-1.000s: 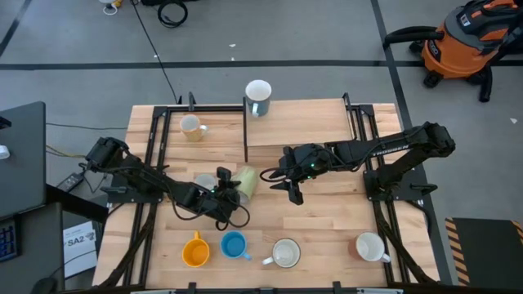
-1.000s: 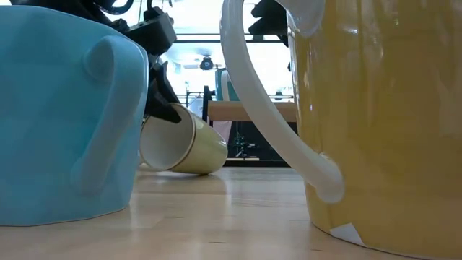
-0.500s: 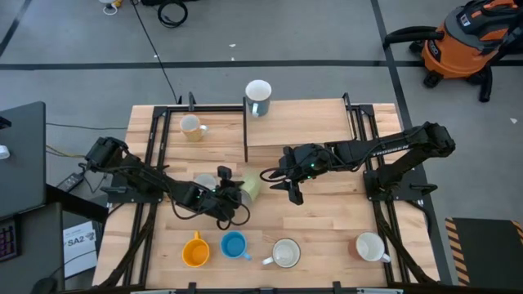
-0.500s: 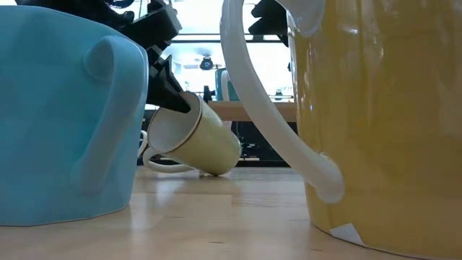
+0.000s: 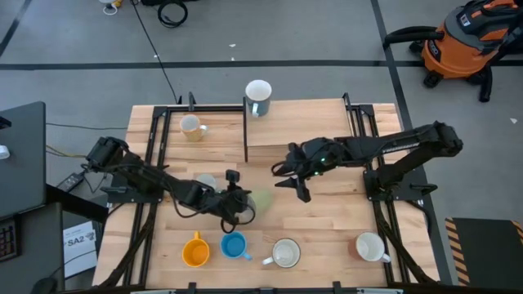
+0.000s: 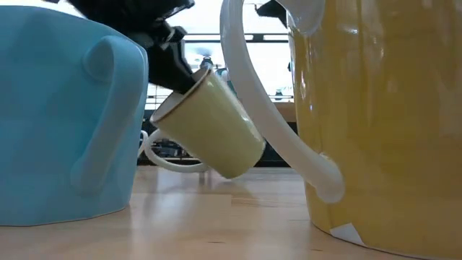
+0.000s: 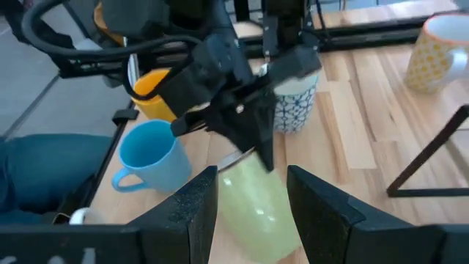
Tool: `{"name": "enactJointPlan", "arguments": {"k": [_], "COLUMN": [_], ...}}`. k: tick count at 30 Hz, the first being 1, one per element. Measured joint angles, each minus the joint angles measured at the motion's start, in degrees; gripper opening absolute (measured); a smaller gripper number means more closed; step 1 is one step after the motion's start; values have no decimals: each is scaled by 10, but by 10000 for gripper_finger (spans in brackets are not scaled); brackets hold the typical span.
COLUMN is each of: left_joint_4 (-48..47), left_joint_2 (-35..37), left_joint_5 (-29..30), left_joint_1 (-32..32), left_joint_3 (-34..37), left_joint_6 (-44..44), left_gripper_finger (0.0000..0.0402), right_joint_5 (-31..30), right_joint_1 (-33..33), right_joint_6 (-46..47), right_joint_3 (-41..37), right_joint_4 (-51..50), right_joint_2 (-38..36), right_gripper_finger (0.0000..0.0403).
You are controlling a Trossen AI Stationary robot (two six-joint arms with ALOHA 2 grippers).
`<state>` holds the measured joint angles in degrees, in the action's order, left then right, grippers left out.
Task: Place coffee mugs
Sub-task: Put the green mug on the shelf
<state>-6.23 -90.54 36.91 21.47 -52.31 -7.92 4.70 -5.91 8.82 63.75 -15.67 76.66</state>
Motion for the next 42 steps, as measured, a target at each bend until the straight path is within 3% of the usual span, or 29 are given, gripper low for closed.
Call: {"name": "enactJointPlan", "arguments": {"k": [9,16,22,33,42], "left_joint_4": [-15,-123,-217,-313,-386], "left_joint_2": [0,0,1,2,2], "left_joint_5": [-93,-99,-106,-181,-240], "left_joint_1": [-45,-85,-135,-268,-354], "left_joint_3": [-57,-144,-230,-350,-416], "left_joint_6": [14,14,32,105,166], "left_gripper_finger": [32,32,32,32,32], "right_joint_5": [-1,-37,-76,-136,-180], "right_joint_1": [1,1,1,8,54], "right_joint_6": [-17,-57,-86,-105,-104], "right_joint_3": [0,0,0,0,0], "right_joint_4": [-46,-87,-89,-103,-105], "right_joint_2": [-63,-96,-100,-100,-85], "right_gripper_finger": [169,170,169,170,170]}}
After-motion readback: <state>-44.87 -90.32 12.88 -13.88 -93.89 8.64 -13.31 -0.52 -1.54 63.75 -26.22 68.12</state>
